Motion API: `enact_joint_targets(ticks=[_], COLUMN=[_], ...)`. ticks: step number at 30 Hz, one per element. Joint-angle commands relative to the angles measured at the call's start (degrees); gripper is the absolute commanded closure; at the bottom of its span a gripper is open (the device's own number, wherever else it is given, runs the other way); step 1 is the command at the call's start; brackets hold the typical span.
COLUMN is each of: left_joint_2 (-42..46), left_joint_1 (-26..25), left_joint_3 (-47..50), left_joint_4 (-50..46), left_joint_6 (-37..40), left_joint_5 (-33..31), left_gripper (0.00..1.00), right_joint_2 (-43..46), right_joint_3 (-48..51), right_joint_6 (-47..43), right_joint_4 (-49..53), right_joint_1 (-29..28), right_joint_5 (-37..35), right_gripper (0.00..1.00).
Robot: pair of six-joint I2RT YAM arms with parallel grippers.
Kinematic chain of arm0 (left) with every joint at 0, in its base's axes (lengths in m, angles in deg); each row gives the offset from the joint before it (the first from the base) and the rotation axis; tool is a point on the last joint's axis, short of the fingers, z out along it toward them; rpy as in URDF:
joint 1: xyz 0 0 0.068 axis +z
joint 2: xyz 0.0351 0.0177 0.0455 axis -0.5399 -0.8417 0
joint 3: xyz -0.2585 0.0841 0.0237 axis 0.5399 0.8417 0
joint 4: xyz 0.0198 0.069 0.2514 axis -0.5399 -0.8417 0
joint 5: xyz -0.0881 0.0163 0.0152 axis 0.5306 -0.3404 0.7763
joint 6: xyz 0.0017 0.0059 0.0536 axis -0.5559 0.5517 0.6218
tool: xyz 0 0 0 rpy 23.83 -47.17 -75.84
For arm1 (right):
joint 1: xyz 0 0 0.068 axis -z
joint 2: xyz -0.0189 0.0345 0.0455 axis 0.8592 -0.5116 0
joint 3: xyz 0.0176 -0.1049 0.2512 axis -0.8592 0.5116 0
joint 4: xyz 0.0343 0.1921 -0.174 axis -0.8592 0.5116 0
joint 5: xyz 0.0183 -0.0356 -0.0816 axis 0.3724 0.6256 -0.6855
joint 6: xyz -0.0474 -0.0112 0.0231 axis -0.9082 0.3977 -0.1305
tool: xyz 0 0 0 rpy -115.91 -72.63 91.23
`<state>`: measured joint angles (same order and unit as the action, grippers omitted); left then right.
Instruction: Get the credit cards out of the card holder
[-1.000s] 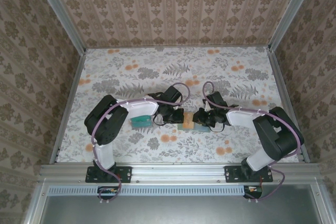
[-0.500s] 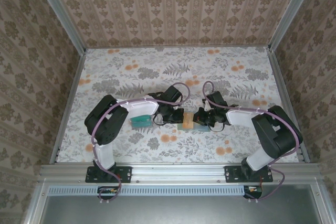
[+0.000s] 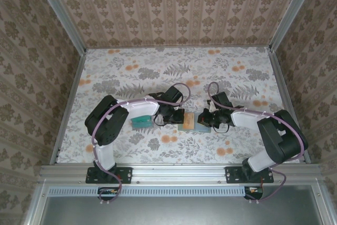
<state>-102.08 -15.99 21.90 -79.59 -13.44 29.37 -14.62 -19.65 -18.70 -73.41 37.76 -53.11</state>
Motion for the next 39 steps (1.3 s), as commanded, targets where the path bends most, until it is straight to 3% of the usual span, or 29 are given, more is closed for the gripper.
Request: enact_joint_targets(ticks=[1, 4, 25, 29, 33, 37, 39], left_joint_2=[-2.2, -2.5, -3.0, -3.1, -2.6, -0.6, 0.7], left_joint_1=[0.2, 0.1, -0.1, -0.2, -0.1, 0.7, 1.4], left_joint_3=[0.1, -0.1, -0.7, -1.0, -1.0, -0.7, -0.3], left_joint_4=[-2.8, -2.9, -2.8, -2.9, -3.3, -4.5, -4.6], left_joint_6=[-0.4, -0.3, -0.1, 0.1, 0.2, 0.4, 0.3], left_joint_5=[-0.7, -0.4, 0.2, 0.3, -0.2, -1.3, -1.7], left_gripper=[1.0, 1.0, 1.0, 1.0, 1.0, 0.78, 0.73], right_joint_2=[1.3, 1.0, -5.0, -5.6, -5.3, -3.8, -3.1], right_joint_3=[0.6, -0.3, -2.2, -2.1, -1.9, -1.8, -1.6], right_joint_6=[-0.3, -0.3, 0.0, 0.4, 0.5, -0.4, -0.7], right_joint_4=[-1.9, -2.4, -4.6, -5.5, -5.4, -3.2, -2.6], right_joint_1=[-0.1, -1.0, -2.5, -2.5, -2.5, -2.0, -1.7], right_joint_5=[3.2, 3.4, 6.1, 6.8, 6.1, 4.6, 4.5], right_gripper=[0.93, 0.85, 0.81, 0.85, 1.0, 1.0, 1.0])
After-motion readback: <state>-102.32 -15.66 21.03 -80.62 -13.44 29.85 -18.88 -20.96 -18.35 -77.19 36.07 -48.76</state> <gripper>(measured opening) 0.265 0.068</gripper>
